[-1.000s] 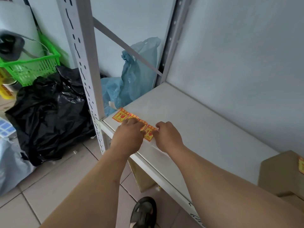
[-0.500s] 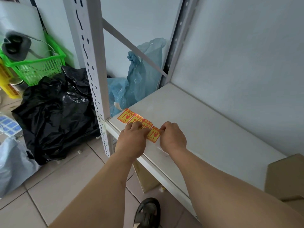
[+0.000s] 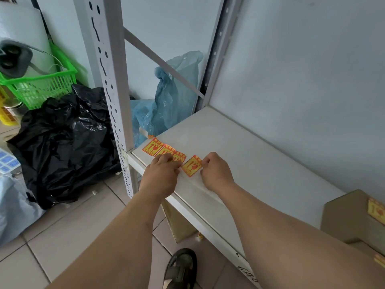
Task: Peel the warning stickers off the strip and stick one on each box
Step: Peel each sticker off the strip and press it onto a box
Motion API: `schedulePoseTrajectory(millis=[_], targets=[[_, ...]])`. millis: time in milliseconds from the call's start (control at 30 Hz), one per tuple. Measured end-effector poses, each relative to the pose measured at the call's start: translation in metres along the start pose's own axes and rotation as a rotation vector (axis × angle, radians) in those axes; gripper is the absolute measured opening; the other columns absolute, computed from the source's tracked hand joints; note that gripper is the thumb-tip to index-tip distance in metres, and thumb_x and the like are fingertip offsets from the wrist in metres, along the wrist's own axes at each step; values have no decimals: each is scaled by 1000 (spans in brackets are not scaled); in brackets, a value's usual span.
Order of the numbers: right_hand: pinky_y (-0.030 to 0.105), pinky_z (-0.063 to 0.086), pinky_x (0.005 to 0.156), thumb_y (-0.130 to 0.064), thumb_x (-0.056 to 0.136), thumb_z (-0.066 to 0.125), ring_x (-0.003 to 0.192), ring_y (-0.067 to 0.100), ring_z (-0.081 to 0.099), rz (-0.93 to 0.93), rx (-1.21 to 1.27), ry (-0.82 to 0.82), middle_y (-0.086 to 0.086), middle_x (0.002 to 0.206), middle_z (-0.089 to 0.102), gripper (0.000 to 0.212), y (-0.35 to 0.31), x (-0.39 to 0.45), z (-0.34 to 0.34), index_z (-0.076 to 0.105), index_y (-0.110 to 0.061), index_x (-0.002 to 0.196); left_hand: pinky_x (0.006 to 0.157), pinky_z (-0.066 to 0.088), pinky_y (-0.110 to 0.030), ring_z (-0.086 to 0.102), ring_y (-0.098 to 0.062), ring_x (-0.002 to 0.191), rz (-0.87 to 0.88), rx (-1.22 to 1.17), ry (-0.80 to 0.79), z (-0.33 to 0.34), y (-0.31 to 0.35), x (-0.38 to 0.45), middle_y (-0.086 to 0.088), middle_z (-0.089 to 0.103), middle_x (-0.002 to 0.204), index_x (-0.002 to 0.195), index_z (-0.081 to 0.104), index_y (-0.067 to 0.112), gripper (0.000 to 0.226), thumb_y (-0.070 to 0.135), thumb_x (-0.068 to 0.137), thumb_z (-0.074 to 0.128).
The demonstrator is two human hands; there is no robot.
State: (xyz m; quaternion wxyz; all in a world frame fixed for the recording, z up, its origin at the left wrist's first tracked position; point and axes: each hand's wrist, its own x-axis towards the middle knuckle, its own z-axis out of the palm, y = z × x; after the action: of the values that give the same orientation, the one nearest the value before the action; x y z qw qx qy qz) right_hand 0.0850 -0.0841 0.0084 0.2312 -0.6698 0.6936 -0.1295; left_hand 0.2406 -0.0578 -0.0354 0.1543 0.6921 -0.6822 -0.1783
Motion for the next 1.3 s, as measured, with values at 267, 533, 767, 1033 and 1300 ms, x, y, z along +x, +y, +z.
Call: schedulePoseTrajectory(millis=[267,533,767,1033,1300], targets=[[31,51,67,-17,97,42,88,21,68,44,167,-25,7,100,66,12,34,-21,-32,52,-14,93,111,26,-40,30,-22,135,27,72,-31,-6,12,-4,2,40,145,136,49,30,37,35,99,41],[24,42,55,-16,95,46,84,17,66,3,123,11,3,95,65,8,85,-76,-102,53,-18,98,99,41,-38,48,-20,120,373,206,-26,-20,112,-20,5,54,130,129,55,29,36,40,96,47],[21,37,55,-20,96,41,76,14,58,22,-40,117,-10,88,59,17,144,-141,-172,58,-24,98,86,41,-32,55,-19,108,595,274,-16,-11,210,-61,6,57,126,125,58,29,35,43,97,43],[21,42,63,-28,97,52,78,5,58,108,18,199,-13,84,61,8,230,-234,-240,56,-29,91,85,43,-33,56,-19,104,866,203,-20,13,309,-118,4,60,116,116,61,24,36,44,98,38],[17,40,65,-27,97,52,81,4,59,233,102,255,-11,87,63,8,311,-305,-267,60,-29,95,86,43,-30,54,-12,103,1002,157,-158,40,384,-172,8,59,115,120,59,30,35,45,98,36]])
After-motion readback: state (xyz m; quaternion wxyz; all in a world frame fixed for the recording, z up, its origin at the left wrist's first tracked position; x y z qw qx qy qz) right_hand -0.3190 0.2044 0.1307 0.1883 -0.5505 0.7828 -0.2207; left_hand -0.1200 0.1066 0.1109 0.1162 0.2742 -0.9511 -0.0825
